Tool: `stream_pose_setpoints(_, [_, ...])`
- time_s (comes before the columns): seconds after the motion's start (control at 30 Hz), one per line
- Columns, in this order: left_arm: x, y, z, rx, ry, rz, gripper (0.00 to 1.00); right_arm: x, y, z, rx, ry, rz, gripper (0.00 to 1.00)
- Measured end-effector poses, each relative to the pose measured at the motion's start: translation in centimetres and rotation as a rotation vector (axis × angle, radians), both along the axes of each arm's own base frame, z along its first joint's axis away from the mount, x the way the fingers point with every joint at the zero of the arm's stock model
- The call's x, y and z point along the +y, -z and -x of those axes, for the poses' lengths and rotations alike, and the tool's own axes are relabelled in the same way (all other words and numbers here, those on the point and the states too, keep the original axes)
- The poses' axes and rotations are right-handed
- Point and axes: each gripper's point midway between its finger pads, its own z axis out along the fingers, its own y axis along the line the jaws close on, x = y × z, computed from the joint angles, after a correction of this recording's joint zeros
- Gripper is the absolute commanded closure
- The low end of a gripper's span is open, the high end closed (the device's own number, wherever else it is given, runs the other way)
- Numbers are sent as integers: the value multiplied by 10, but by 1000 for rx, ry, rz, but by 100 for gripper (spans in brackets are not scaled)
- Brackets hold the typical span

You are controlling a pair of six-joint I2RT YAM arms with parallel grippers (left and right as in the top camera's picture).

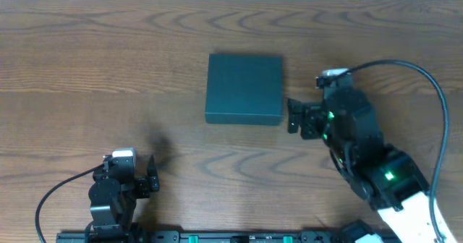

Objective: Pack container

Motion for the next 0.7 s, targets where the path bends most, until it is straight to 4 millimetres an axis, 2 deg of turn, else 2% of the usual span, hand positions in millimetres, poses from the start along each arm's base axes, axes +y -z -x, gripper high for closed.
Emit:
stream_pose_setpoints(0.1, [0, 0, 0, 0, 0, 0, 5, -31, 0, 14, -67, 54, 14, 1])
stream_pose_setpoints(0.13, [0, 0, 0, -1, -1, 0, 5, -50, 1, 24, -129, 94, -4, 1])
stream_pose_setpoints(0.17, [0, 0, 0, -1, -1, 0, 5, -58, 4, 30, -161, 112, -16, 1])
stream_pose_setpoints(0.27, [0, 0, 0, 0, -1, 0, 5, -76, 39, 49, -187, 159, -38, 1])
stream_pose_setpoints(0.43, [0, 0, 0, -1, -1, 0, 5, -79, 96, 68, -175, 172, -83, 1])
stream_pose_setpoints(0.57, [0, 0, 0, -1, -1, 0, 5, -75, 120, 74, -196, 154, -121, 1])
stream_pose_setpoints(0.7, [0, 0, 0, -2, -1, 0, 5, -71, 135, 77, -199, 133, -139, 1])
